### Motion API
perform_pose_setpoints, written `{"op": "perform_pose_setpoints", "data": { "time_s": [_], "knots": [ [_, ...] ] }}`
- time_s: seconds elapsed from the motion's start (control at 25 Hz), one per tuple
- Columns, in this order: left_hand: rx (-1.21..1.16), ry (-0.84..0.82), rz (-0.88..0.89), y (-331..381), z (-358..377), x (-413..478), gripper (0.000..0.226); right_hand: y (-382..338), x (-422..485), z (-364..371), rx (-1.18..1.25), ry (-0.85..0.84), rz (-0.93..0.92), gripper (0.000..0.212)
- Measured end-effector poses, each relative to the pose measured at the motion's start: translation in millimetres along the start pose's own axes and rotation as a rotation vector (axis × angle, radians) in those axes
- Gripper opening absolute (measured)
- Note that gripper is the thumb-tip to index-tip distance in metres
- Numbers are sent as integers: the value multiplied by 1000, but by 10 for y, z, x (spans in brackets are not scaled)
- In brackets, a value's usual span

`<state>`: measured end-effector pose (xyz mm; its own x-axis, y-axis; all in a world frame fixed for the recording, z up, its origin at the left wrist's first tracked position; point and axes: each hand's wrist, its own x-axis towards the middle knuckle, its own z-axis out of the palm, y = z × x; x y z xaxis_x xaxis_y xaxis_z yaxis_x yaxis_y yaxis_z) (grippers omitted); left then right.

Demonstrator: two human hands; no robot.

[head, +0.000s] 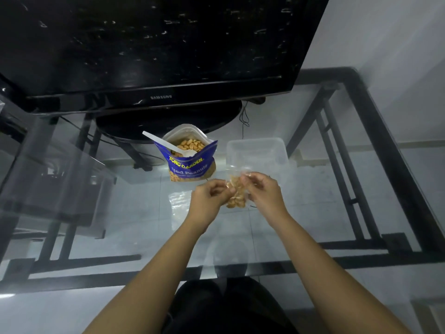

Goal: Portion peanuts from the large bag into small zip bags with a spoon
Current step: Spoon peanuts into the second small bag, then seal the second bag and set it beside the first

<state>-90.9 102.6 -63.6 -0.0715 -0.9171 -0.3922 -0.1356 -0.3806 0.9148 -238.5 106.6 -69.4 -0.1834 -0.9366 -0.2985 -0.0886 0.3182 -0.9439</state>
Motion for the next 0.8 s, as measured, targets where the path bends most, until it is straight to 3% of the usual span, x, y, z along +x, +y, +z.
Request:
{"op": "perform_pose_setpoints", "data": {
  "time_s": [0.12, 0.24, 0.36, 0.44, 0.56, 0.6, 0.8],
  "knots": [
    [58, 22, -93, -293, 117, 35, 7, 251, -54, -222, -357, 108, -97, 23],
    [223, 43, -96, -533, 271, 49, 13, 531, -157, -456, -482, 224, -178, 22],
    [593, 105, 81, -676, 356, 31, 31, 801, -255, -636, -651, 146, -232, 33],
    [699, 175, 284, -762, 333, -14, 40, 903, -315, -709, -732, 46, -263, 40],
    [884, 52, 753, -929, 313, -65, 37, 952, -316, -738, -851, -98, -317, 46],
    [948, 5, 835, -982, 322, -53, 37, 967, -302, -727, -893, -137, -324, 46],
    [1040, 13, 797, -989, 628, 36, 41, 1102, -253, -751, -998, -143, -317, 52]
  ]
}}
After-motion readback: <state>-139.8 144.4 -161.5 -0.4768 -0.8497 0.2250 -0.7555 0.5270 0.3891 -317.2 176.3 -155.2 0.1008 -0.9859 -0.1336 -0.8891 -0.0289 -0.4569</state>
